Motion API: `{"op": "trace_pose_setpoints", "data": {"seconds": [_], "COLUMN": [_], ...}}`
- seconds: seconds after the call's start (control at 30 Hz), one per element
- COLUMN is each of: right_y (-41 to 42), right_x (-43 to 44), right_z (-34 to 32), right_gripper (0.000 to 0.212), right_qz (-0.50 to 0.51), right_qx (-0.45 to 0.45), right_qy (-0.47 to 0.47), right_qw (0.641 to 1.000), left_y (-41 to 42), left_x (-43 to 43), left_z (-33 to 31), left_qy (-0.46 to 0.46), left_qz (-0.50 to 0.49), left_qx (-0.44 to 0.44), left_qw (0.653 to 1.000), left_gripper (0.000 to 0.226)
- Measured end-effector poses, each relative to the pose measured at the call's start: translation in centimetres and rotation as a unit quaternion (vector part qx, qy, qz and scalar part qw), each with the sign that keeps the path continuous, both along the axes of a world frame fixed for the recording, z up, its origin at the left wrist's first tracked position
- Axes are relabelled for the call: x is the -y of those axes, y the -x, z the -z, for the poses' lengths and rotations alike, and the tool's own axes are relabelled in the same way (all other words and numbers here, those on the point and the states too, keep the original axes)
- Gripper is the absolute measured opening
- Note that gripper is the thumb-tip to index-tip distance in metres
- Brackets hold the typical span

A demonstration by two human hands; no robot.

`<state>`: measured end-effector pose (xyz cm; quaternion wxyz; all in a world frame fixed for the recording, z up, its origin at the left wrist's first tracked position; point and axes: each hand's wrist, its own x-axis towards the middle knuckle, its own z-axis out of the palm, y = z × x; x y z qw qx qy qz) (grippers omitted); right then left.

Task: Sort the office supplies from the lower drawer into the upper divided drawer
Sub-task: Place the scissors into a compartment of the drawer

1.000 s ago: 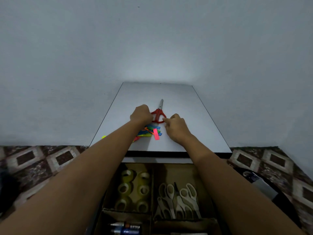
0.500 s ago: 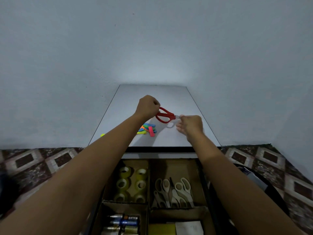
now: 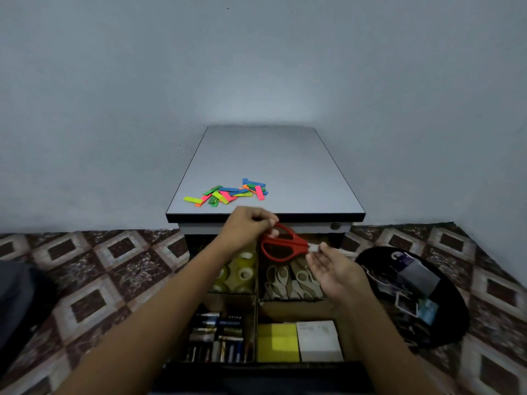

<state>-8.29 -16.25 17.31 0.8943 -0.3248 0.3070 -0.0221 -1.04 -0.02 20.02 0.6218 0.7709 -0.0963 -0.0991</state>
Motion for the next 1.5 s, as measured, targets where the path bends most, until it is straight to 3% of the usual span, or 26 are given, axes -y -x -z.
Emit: {"op": "trace_pose_setpoints", "data": {"seconds": [0.1, 0.2, 0.33, 0.57, 0.73, 0.9, 1.1, 1.3, 1.5], "right_y": [0.9, 0.3, -1.7, -5.1, -6.8, -8.2, -8.7, -9.1, -9.0], "right_x": [-0.4, -0.6, -0.5, 0.4, 0.6, 0.1, 0.7, 0.5, 0.6], "right_z": [2.2, 3.0, 3.8, 6.2, 8.3, 11.1, 12.3, 12.5, 12.3], "right_gripper": [0.012, 0.006, 0.033, 0.037, 0.036, 0.024, 0.005, 0.021, 0.024], "right_qz": [-0.006, -0.016, -0.052, -0.118, -0.121, -0.103, -0.147, -0.157, -0.163], "right_qx": [-0.037, -0.062, -0.076, -0.126, -0.126, -0.177, -0.206, -0.231, -0.226], "right_qy": [0.015, 0.042, 0.122, 0.162, 0.182, 0.263, 0.340, 0.380, 0.408], "right_qw": [0.999, 0.997, 0.988, 0.972, 0.968, 0.943, 0.906, 0.882, 0.869], "left_y": [1.9, 2.3, 2.5, 1.7, 1.0, 0.8, 0.8, 0.9, 1.2], "left_x": [-0.7, -0.9, -0.8, 0.8, 2.6, 4.7, 6.2, 6.7, 6.5], "left_z": [3.2, 5.7, 7.2, 7.4, 7.1, 7.6, 9.1, 9.4, 9.7], "left_qy": [-0.040, -0.153, -0.311, -0.438, -0.470, -0.504, -0.579, -0.624, -0.627], "left_qz": [-0.018, -0.031, 0.018, 0.073, 0.088, 0.112, 0.162, 0.174, 0.166], "left_qx": [-0.018, 0.018, 0.095, 0.112, 0.087, 0.053, 0.049, 0.055, 0.081], "left_qw": [0.999, 0.988, 0.945, 0.889, 0.874, 0.855, 0.798, 0.759, 0.757], "left_gripper": [0.013, 0.014, 0.018, 0.018, 0.013, 0.018, 0.030, 0.043, 0.041]}}
